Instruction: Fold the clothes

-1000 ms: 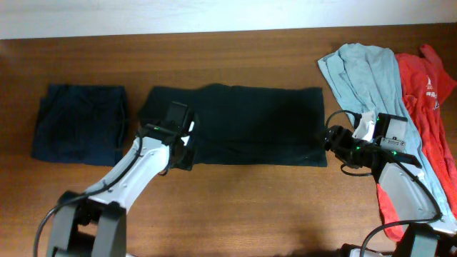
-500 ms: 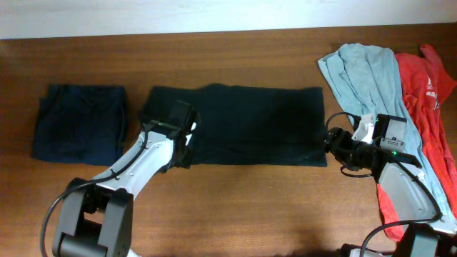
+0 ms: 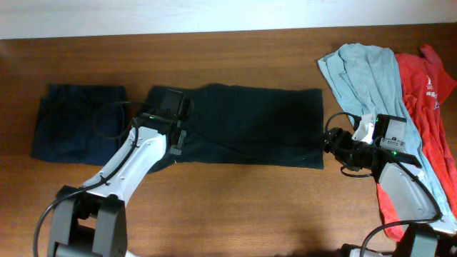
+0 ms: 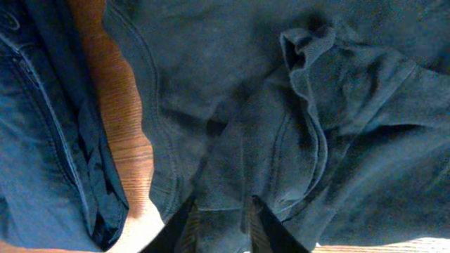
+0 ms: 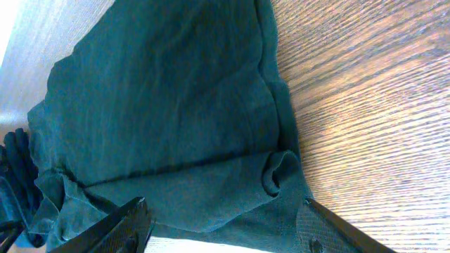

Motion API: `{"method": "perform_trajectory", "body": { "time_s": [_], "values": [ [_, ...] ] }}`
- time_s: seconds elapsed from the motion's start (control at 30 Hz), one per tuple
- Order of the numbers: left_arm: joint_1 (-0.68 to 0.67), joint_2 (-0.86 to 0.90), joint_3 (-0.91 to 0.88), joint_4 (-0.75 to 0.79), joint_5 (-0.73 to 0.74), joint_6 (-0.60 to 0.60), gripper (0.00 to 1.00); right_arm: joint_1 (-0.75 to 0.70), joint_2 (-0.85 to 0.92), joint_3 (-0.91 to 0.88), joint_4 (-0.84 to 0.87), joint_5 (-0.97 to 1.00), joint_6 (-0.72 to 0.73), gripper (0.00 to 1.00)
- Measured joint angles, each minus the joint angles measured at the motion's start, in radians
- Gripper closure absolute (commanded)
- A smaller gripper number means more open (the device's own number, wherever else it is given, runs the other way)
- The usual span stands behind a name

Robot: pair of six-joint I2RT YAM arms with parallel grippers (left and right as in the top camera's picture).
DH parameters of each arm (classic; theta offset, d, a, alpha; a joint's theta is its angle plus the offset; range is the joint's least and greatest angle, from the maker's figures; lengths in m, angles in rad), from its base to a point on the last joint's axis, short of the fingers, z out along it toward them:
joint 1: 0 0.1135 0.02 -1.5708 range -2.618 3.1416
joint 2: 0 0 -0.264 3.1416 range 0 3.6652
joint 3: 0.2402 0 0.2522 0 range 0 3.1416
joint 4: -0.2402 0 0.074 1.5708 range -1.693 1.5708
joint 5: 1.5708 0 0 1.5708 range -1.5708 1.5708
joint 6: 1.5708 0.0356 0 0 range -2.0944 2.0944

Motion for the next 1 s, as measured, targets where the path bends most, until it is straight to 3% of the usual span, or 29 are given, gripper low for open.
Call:
{"method": "perform_trajectory", "body": {
  "time_s": [0.07,0.23,0.27,0.37,0.4,0.67,1.0],
  "values": [
    [0.0,0.0,0.0,-0.005,0.023,-0.003,0.51,0.0,0.0,0.0,0.0,0.0,0.0,0.28],
    [0.0,0.0,-0.007,-0.029,0.14,0.005,0.57,0.0,0.0,0.0,0.0,0.0,0.0,0.28],
    [0.004,0.0,-0.023,-0.022,0.15,0.004,0.62,0.0,0.0,0.0,0.0,0.0,0.0,0.28],
    [0.021,0.0,-0.083,0.055,0.153,0.008,0.94,0.0,0.0,0.0,0.0,0.0,0.0,0.28],
    [0.027,0.0,-0.099,0.08,0.153,0.004,1.0,0.0,0.0,0.0,-0.001,0.0,0.0,0.28],
    [0.044,0.0,-0.053,0.057,0.122,0.005,1.0,0.0,0.001,0.0,-0.004,0.0,0.0,0.28],
    [0.089,0.0,0.005,0.197,0.062,0.021,1.0,0.0,0.002,0.0,-0.004,0.0,0.0,0.28]
  ]
}}
